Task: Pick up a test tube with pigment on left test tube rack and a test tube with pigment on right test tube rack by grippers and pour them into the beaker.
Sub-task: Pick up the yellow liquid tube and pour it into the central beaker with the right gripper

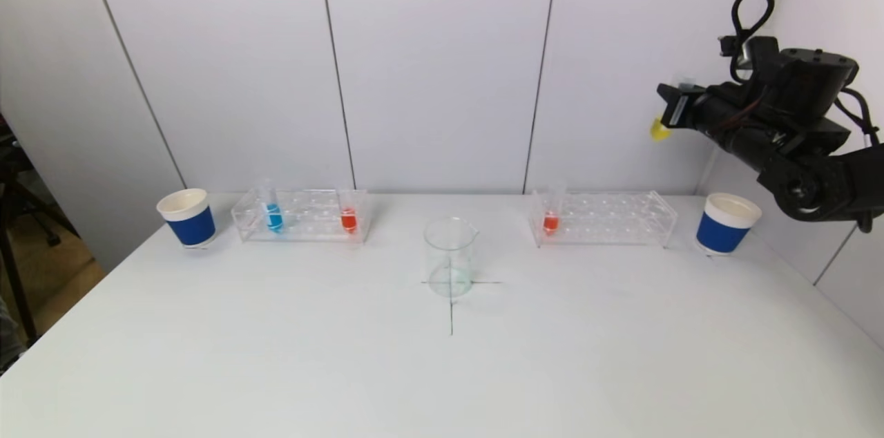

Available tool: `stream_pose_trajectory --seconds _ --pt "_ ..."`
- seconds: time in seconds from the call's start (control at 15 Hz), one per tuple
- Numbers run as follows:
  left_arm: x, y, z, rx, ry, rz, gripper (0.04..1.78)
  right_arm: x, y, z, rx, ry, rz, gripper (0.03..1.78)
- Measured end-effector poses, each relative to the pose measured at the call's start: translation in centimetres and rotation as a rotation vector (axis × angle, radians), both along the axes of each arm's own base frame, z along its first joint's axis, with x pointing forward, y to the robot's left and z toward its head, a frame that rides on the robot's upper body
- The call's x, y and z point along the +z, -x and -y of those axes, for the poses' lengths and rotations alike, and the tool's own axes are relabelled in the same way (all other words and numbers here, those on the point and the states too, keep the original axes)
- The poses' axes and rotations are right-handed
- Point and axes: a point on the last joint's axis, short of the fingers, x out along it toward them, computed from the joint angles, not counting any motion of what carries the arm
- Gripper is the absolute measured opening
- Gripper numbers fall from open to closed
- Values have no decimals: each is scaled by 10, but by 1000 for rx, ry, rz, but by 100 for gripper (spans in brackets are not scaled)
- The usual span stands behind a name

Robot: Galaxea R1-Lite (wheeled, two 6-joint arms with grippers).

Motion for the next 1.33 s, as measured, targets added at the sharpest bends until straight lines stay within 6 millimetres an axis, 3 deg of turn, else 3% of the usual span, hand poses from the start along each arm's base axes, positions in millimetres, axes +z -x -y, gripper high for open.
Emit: stream_pose_trajectory --seconds 0.27,0.6,0.93,1.33 --pt "0 0 0 1 0 0 176 29 1 -4 28 16 -3 48" --pt "0 0 0 1 0 0 176 49 4 -18 139 153 16 48" --pt "0 0 0 0 0 1 176 71 13 -47 266 253 110 48" --pt "0 0 0 0 0 0 176 76 21 -98 403 355 184 48"
